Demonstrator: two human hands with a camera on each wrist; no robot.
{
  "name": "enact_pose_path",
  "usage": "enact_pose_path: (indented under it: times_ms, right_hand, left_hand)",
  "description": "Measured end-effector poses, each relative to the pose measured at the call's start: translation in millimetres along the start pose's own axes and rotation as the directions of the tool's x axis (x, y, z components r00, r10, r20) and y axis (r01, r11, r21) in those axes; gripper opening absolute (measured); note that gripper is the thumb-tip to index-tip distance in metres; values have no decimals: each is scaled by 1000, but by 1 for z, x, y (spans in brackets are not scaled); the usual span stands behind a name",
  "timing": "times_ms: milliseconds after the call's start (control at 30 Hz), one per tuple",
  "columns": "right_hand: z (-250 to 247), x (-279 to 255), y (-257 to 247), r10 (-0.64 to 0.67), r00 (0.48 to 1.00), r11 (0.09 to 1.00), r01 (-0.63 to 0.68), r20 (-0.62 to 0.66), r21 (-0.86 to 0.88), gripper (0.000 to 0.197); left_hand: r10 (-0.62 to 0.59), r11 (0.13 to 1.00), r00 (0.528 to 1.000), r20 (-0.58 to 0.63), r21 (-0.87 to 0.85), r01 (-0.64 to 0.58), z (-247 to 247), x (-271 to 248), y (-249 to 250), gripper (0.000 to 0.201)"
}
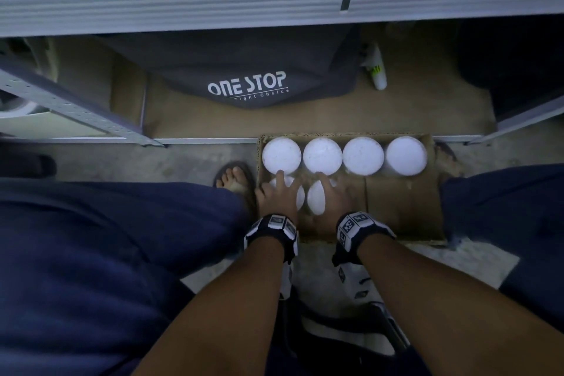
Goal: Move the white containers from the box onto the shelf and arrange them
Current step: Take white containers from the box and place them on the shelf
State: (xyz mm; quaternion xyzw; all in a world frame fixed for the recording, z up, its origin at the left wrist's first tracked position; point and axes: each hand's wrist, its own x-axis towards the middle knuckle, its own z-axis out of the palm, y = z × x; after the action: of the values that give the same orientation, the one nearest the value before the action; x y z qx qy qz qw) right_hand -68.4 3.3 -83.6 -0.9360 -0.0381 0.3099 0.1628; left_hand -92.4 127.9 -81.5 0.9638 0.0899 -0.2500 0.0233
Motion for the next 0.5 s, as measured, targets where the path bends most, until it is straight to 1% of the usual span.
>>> enact_pose_path:
  times_ms: [100, 200, 267, 333, 400, 500]
  right_hand:
    - [-9, -7, -5, 10, 1000, 1000, -10, 4, 23, 87]
    - [-19, -16, -9, 11, 1000, 1000, -11, -10, 11, 83]
    - [-31, -22, -12, 27, 1000, 999, -27, 0, -23, 83]
    - [-47, -27, -17, 35, 999, 997, -32, 38, -74, 84]
    - [-65, -32, -24, 41, 998, 994, -35, 57, -100, 84]
    - [-90, -42, -35, 39, 998, 995, -34, 48, -96, 90]
  left_hand:
    - [14, 1000, 999, 37, 15, -14, -9, -6, -1, 54]
    - [25, 999, 994, 102, -42, -21, -23, -8, -6, 54]
    - [48, 997, 986, 157, -60, -39, -40, -11, -8, 61]
    - [75, 996, 976, 206, -60, -64, -61, -16, -9, 70]
    - [91, 992, 970, 225, -102, -70, -86, -21, -8, 78]
    - [115, 981, 972, 205, -176, -79, -118, -29, -7, 89]
